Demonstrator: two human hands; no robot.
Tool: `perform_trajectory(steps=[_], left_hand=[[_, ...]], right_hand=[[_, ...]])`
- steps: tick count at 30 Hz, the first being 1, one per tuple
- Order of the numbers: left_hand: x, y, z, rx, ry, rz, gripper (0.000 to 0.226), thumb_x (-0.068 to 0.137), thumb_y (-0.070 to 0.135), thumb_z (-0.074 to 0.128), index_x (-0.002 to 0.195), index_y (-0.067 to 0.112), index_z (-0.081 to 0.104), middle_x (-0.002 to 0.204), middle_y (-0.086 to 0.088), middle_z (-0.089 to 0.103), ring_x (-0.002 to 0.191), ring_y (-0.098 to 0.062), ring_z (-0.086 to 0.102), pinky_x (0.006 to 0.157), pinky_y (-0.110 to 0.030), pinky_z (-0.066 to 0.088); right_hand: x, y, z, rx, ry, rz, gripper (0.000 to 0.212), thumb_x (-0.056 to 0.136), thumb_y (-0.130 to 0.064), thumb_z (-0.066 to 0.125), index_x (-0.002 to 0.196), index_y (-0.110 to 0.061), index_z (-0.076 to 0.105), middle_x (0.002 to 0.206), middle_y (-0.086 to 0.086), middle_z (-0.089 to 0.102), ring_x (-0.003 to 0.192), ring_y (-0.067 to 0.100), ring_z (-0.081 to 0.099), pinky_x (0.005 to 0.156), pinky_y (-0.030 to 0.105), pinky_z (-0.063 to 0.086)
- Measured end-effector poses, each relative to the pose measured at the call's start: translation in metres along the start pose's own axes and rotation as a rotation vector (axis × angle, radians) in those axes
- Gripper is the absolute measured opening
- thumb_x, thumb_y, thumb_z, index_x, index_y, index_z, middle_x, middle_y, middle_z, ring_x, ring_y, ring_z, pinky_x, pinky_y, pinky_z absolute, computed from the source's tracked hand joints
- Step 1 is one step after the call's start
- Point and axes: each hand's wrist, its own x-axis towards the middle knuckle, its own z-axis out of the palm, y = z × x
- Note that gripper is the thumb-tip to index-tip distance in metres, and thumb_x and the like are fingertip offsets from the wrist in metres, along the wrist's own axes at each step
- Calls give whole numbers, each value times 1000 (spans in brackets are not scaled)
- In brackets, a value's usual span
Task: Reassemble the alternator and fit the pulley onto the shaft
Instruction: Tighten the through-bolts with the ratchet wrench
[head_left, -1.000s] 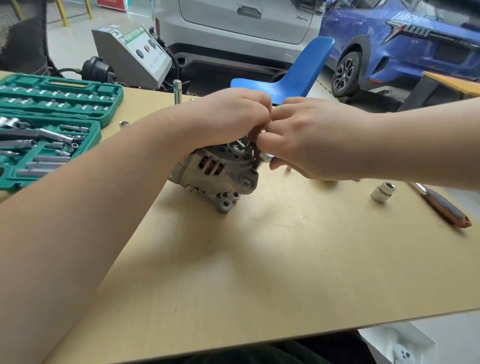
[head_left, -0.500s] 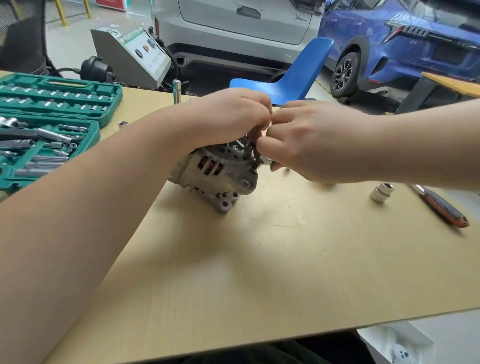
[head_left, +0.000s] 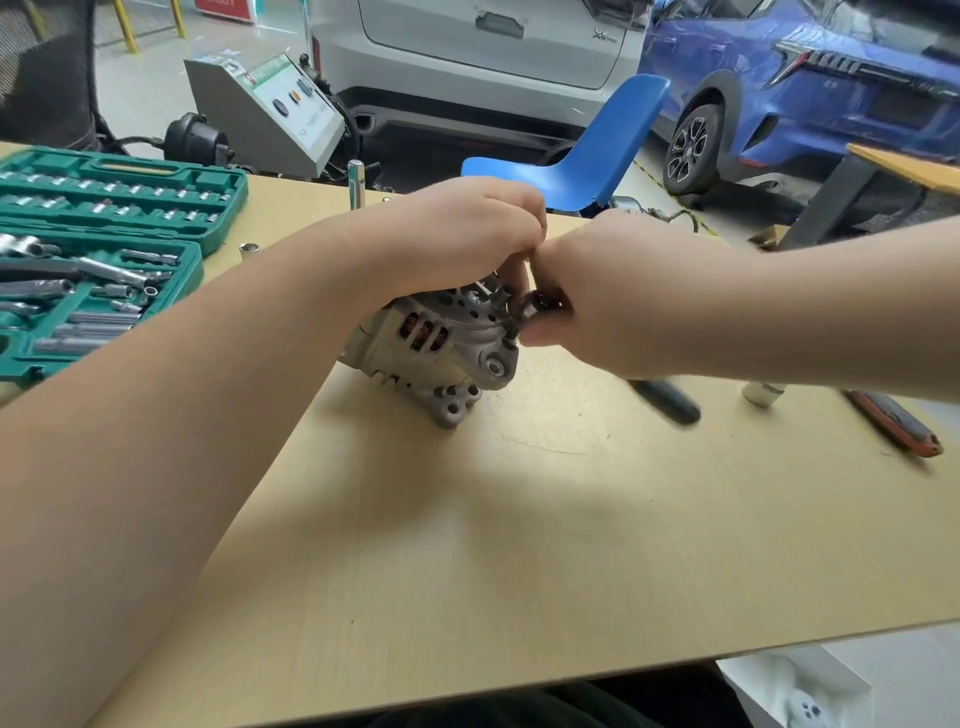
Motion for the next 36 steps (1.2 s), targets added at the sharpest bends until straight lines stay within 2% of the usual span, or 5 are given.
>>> perform_trajectory(steps=[6, 14, 23, 31, 36], left_hand=[[1, 2, 2, 50, 28, 4, 16, 91, 21, 53, 83, 27, 65, 78, 9, 59, 75, -11, 53, 63, -34, 36], [0, 2, 1, -2, 25, -11, 20, 91, 20, 51, 87, 29, 68, 81, 15, 75, 78, -9, 61, 66, -32, 40], [1, 1, 1, 39, 16, 0, 16, 90, 21, 52, 83, 29, 65, 86, 4, 63, 81, -16, 55, 67, -35, 41], [0, 2, 1, 10, 6, -12, 18, 91, 18, 52, 86, 28, 66, 71, 21, 72, 55, 9, 55, 61, -32, 38], [-1, 1, 0, 4, -5, 0, 17, 84, 29, 50, 84, 30, 67, 75, 20, 71, 75, 1, 61, 70, -40, 44]], right_hand=[[0, 19, -2, -316, 157, -563, 20, 101, -19, 68, 93, -5, 57, 74, 9, 64, 77, 34, 59, 75, 48, 56], [11, -4, -2, 240, -49, 192, 42, 93, -55, 66, 68, -24, 53, 46, -4, 64, 55, 12, 60, 49, 27, 33], [4, 14, -2, -398, 59, -465, 11, 100, -15, 61, 103, -10, 51, 82, 0, 65, 88, 32, 60, 79, 47, 57], [10, -3, -2, 403, -111, 263, 41, 91, -56, 71, 67, -23, 66, 50, -8, 68, 43, 7, 63, 36, 20, 38], [2, 1, 1, -143, 21, -65, 32, 97, -49, 67, 87, -19, 61, 66, -1, 48, 60, 20, 49, 48, 31, 31]])
